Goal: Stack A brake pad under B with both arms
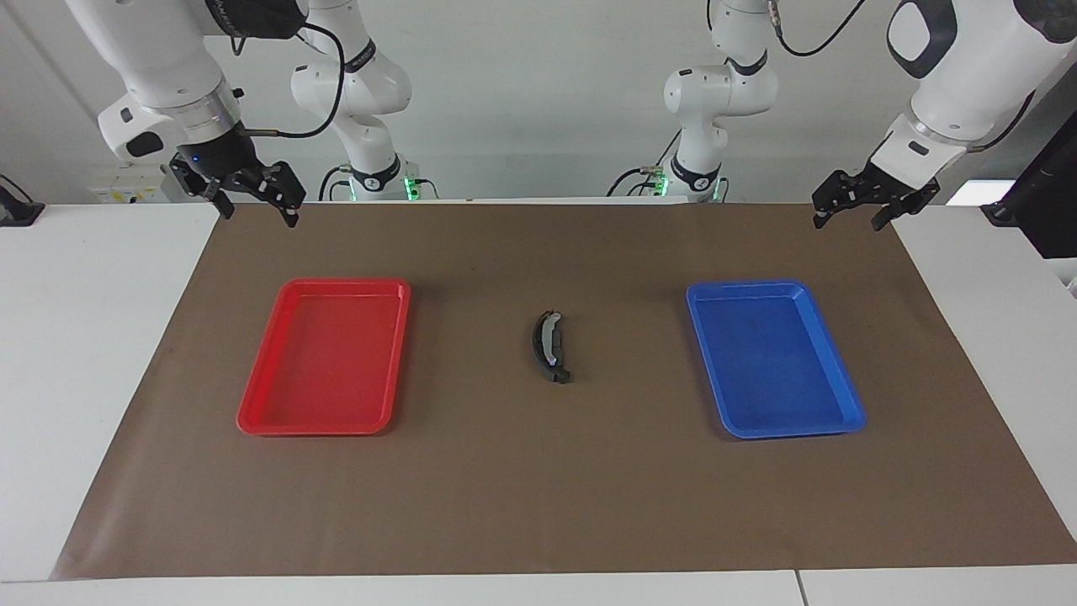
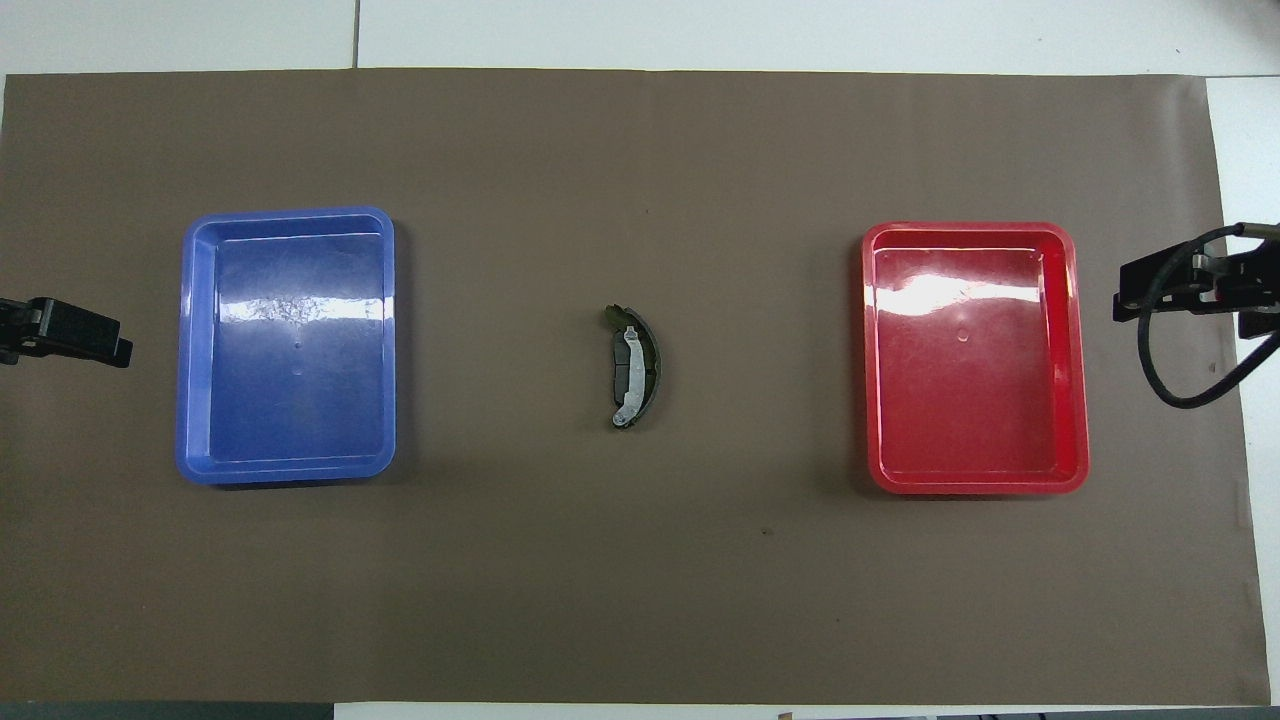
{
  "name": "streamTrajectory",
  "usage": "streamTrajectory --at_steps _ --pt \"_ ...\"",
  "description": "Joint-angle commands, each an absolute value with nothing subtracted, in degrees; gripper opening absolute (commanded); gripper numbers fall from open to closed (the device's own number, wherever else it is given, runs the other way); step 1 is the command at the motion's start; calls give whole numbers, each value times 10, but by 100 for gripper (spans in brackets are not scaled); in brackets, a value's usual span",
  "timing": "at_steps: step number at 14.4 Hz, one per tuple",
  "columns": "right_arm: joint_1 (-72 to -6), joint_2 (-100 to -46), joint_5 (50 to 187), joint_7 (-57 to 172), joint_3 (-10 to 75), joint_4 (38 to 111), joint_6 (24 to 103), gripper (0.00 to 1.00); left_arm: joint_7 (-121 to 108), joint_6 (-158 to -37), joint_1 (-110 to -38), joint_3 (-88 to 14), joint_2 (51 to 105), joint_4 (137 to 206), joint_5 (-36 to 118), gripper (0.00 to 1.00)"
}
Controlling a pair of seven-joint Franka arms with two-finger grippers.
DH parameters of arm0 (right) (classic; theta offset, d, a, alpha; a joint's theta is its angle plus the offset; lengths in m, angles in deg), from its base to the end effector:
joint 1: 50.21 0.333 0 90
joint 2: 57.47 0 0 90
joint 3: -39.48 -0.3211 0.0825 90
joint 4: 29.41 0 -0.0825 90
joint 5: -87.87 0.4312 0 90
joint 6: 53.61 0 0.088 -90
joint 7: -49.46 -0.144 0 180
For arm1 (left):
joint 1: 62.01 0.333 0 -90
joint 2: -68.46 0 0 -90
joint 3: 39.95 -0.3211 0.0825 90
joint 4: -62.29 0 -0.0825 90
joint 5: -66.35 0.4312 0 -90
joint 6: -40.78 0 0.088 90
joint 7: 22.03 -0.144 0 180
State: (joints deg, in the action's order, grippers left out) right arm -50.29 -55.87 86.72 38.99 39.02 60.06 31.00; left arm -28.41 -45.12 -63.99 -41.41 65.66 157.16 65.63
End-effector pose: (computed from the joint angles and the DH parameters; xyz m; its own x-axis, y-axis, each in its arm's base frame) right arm 0.5810 0.0009 0.6060 0.9828 -0.1770 -0.0522 -0.1756 -0.9840 0.0303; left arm 0.5726 -0.0068 0.5720 0.9870 -0.1211 -0.1053 -0.1191 -0.9926 0.0257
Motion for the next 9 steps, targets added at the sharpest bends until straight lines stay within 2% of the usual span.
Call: streamTrajectory --at_steps 1,9 --pt "-507 -559 878 408 390 597 306 100 -291 -446 -635 -409 650 1576 666 99" --pt "-508 -559 878 412 390 596 306 100 -291 -446 -635 -409 650 1576 666 99"
